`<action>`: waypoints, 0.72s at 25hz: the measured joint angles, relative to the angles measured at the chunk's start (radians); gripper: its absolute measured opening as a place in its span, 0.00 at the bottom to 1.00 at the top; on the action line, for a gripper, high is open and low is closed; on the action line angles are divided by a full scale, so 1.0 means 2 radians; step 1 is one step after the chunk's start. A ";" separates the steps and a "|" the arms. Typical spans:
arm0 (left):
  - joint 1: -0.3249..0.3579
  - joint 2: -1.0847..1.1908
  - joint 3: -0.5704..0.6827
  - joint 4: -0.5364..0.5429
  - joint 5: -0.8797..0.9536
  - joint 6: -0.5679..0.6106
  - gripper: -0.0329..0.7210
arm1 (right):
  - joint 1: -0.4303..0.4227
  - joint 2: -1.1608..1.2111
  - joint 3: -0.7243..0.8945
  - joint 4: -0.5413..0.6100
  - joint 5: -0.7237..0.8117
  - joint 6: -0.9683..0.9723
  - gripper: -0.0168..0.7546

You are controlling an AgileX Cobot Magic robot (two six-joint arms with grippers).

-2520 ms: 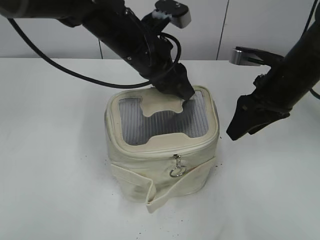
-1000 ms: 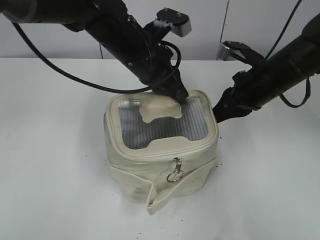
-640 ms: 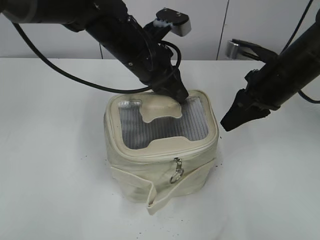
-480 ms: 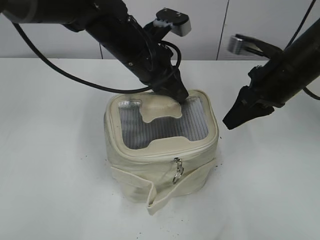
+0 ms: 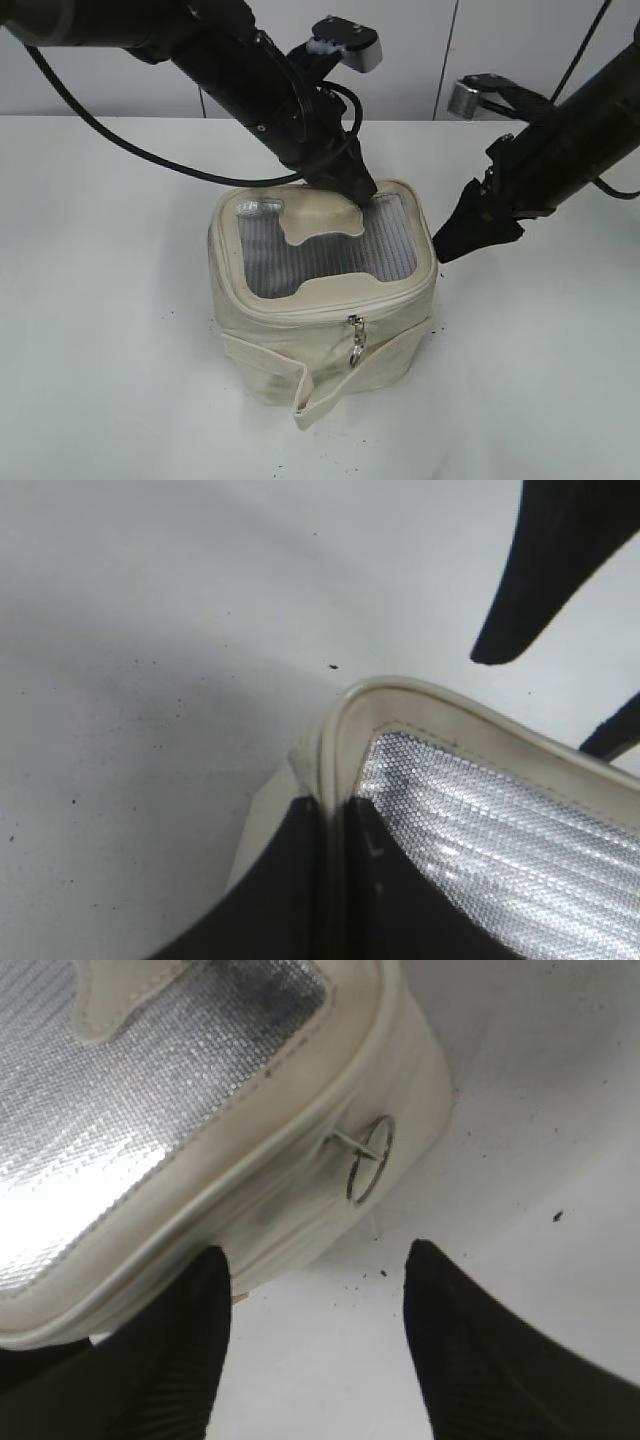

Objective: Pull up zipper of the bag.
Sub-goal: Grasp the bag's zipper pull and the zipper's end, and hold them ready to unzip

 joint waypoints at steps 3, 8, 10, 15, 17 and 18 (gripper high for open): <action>0.000 0.000 0.000 0.000 0.000 0.000 0.10 | 0.000 0.009 0.000 0.014 -0.015 -0.025 0.57; 0.000 -0.001 0.000 0.001 0.001 0.000 0.10 | -0.001 0.039 0.000 0.051 -0.025 -0.069 0.58; 0.000 -0.001 0.000 0.001 0.001 0.000 0.10 | -0.002 0.050 0.000 0.071 -0.043 -0.089 0.58; 0.000 -0.001 0.000 0.002 0.002 0.000 0.10 | -0.002 0.067 0.000 0.118 -0.068 -0.145 0.51; 0.000 -0.001 0.000 0.002 0.002 -0.001 0.10 | -0.002 0.072 0.000 0.132 -0.068 -0.154 0.36; 0.000 -0.001 0.000 0.002 0.002 -0.001 0.10 | -0.002 0.073 0.000 0.138 -0.066 -0.155 0.24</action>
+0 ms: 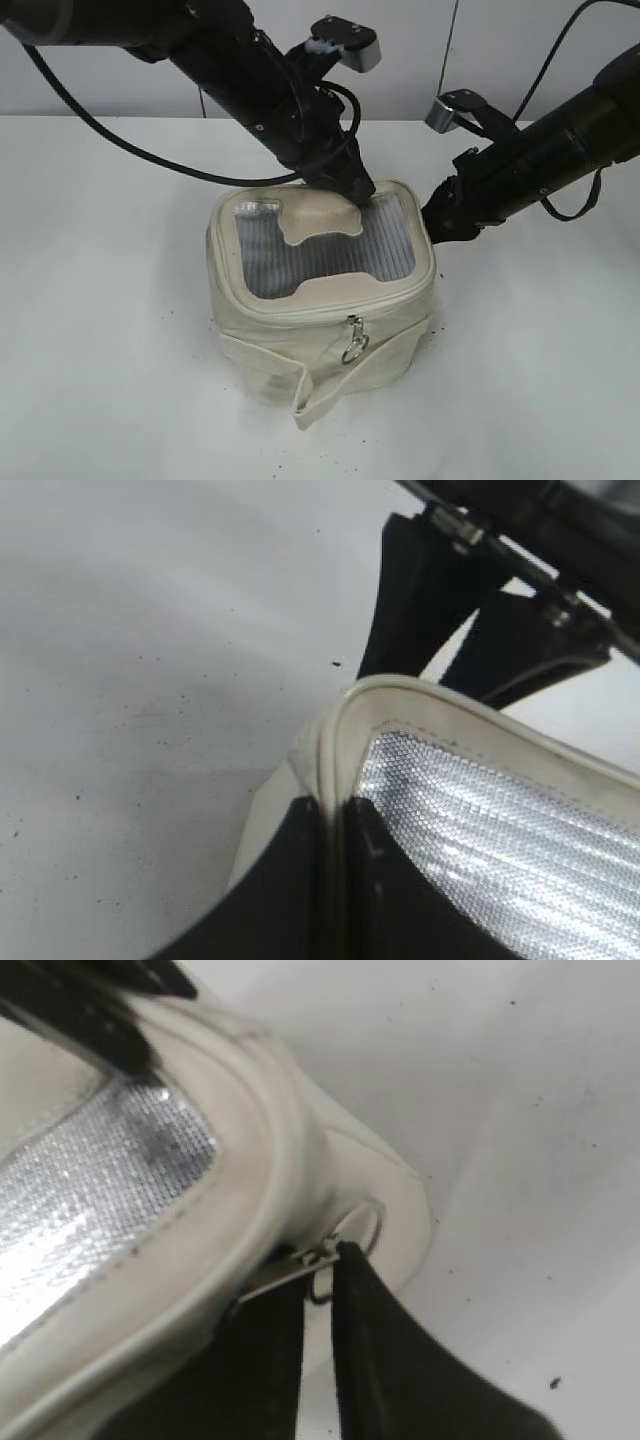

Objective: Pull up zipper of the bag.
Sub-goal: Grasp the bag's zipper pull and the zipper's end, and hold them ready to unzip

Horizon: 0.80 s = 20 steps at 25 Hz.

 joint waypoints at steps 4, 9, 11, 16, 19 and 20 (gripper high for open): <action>0.000 -0.001 0.000 0.000 0.003 0.000 0.10 | 0.000 0.000 0.000 0.008 0.019 0.009 0.03; 0.000 -0.001 0.000 -0.001 0.004 0.000 0.10 | 0.000 -0.014 0.000 -0.055 0.040 0.117 0.01; 0.000 -0.001 0.000 -0.001 0.004 -0.006 0.10 | 0.000 -0.028 0.000 -0.089 0.049 0.160 0.00; 0.000 -0.001 0.000 -0.001 0.004 -0.014 0.10 | 0.001 -0.059 0.000 -0.129 0.081 0.213 0.00; 0.000 -0.001 0.000 -0.001 0.004 -0.016 0.10 | 0.002 -0.069 0.000 -0.140 0.102 0.230 0.00; 0.000 -0.001 0.000 -0.001 0.004 -0.016 0.10 | 0.002 -0.073 0.001 -0.145 0.107 0.238 0.00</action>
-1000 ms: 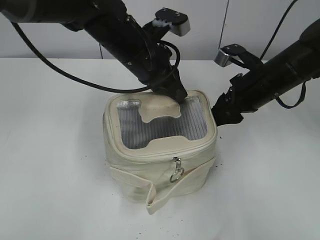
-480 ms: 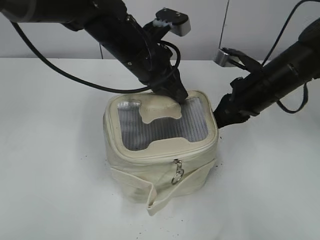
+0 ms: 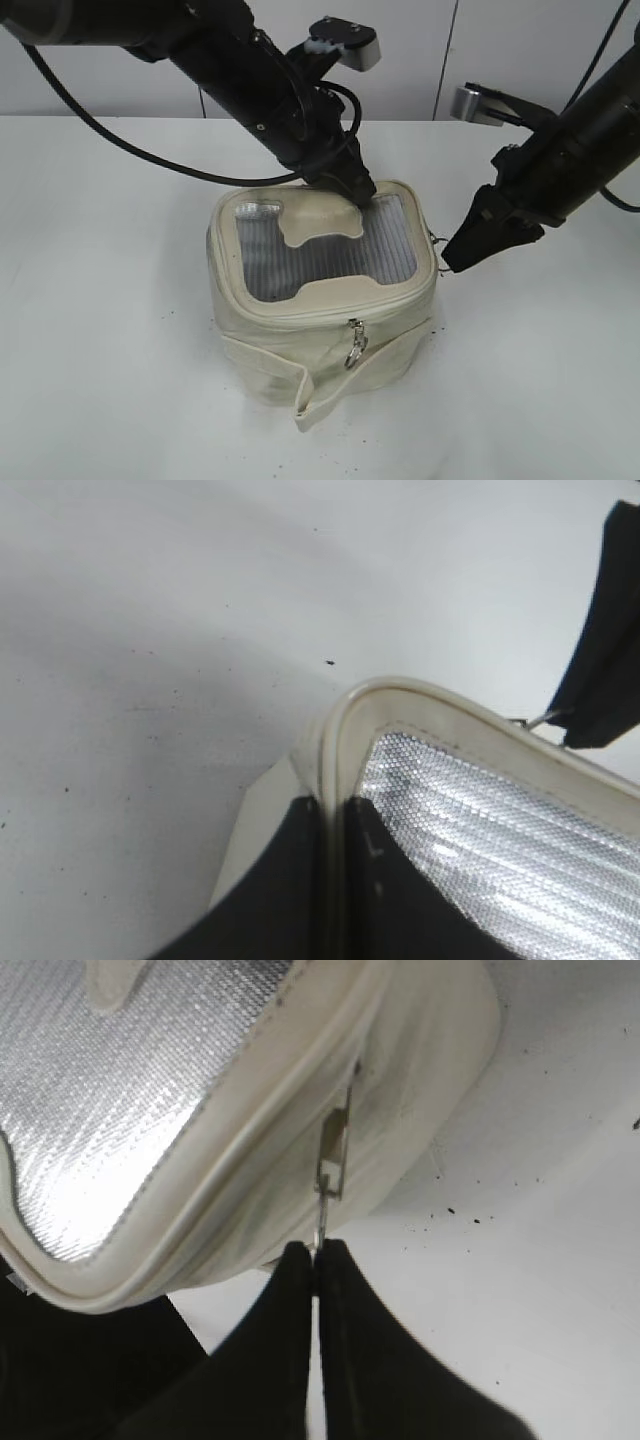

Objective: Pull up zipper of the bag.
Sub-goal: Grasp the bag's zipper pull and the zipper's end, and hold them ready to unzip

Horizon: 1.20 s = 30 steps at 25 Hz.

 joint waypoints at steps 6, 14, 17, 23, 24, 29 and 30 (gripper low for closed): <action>0.000 0.000 0.000 0.000 0.001 0.000 0.10 | 0.001 -0.038 0.028 -0.004 0.000 0.012 0.00; 0.000 0.000 0.000 0.000 0.001 -0.003 0.10 | 0.055 -0.101 0.093 -0.035 -0.004 0.045 0.00; 0.000 0.000 0.000 0.000 0.001 -0.004 0.10 | 0.091 -0.135 0.115 -0.062 -0.004 0.079 0.00; 0.000 0.000 0.000 0.000 0.002 -0.004 0.10 | 0.184 -0.175 0.136 -0.061 -0.047 0.114 0.00; 0.000 0.000 0.000 0.000 0.002 -0.004 0.10 | 0.202 -0.175 0.137 -0.055 -0.067 0.115 0.00; 0.000 0.000 0.000 0.000 0.005 -0.011 0.10 | 0.274 -0.153 0.124 -0.027 -0.130 0.116 0.01; 0.000 -0.001 0.000 0.000 0.006 -0.011 0.10 | 0.284 -0.144 0.118 -0.022 -0.135 0.116 0.01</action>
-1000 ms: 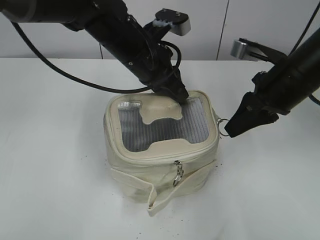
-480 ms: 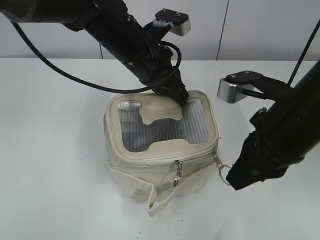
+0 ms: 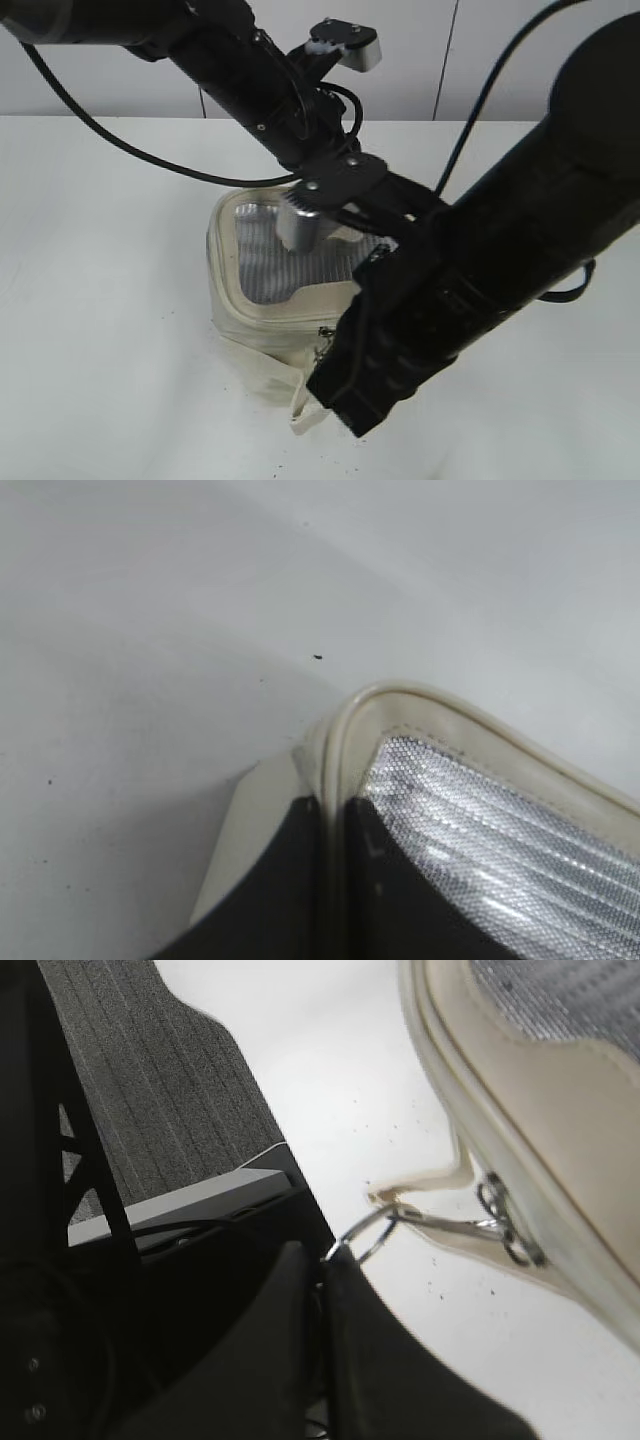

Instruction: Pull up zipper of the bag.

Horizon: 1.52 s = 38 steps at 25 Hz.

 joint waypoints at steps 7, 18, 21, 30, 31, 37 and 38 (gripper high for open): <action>0.000 0.000 0.000 0.000 0.001 -0.002 0.09 | 0.018 0.010 -0.008 -0.007 -0.035 0.055 0.04; 0.000 -0.040 0.000 0.033 0.023 -0.008 0.39 | -0.043 -0.085 -0.011 -0.223 0.002 0.296 0.68; 0.000 -0.075 0.000 0.072 0.041 -0.045 0.45 | -0.088 -0.112 -0.011 -0.245 0.041 0.307 0.73; 0.012 -0.185 0.000 0.284 0.154 -0.265 0.47 | -0.205 -0.217 0.003 -0.309 0.134 0.312 0.74; 0.016 -0.198 0.000 0.302 0.169 -0.283 0.47 | -0.207 -0.233 0.009 -0.311 0.142 0.312 0.74; 0.038 -0.284 0.018 0.352 0.187 -0.333 0.47 | -0.208 -0.341 0.063 -0.311 0.196 0.316 0.74; 0.040 -0.305 0.029 0.354 0.187 -0.336 0.47 | -0.208 -0.373 0.075 -0.311 0.204 0.321 0.74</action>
